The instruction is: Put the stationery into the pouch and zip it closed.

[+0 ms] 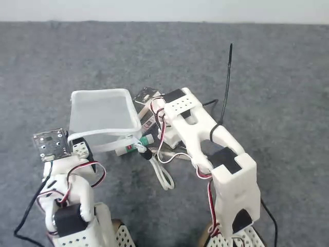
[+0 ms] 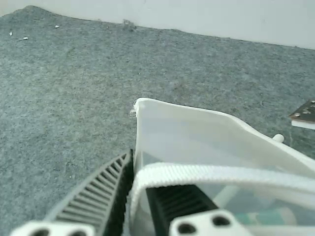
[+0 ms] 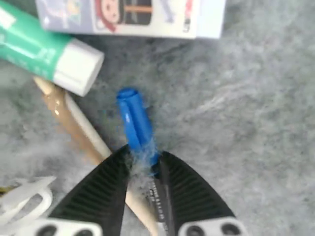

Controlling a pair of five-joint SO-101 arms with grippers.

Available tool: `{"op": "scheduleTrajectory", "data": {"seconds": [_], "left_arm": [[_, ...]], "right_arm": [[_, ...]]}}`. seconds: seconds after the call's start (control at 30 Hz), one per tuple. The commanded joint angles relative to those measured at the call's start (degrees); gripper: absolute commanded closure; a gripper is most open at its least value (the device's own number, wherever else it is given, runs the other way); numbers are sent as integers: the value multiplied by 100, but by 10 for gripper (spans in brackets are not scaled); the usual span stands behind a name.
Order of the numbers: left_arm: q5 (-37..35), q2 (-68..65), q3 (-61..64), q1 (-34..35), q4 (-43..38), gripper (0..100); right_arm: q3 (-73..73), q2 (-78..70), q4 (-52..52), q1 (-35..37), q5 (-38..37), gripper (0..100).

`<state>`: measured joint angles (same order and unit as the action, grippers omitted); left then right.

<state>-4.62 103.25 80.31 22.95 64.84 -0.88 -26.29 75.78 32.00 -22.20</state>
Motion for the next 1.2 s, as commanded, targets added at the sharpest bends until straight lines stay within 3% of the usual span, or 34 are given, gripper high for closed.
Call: {"op": "scheduleTrajectory", "data": {"seconds": [0.0,0.3,0.57,0.8,1.17], "left_arm": [[35,123,-242,18,-53,989],[26,123,-479,9,-141,989],[18,114,-892,-765,-97,989],[-149,53,-1701,-835,44,989],[-378,-2655,-3653,-835,70,989]], "right_arm": [[-158,796,110,-259,-44,993],[158,1974,505,-558,246,993],[1380,3582,-259,-567,563,993],[2251,4690,-1086,-576,1204,993],[3077,5262,-2237,-945,1776,993]]}}
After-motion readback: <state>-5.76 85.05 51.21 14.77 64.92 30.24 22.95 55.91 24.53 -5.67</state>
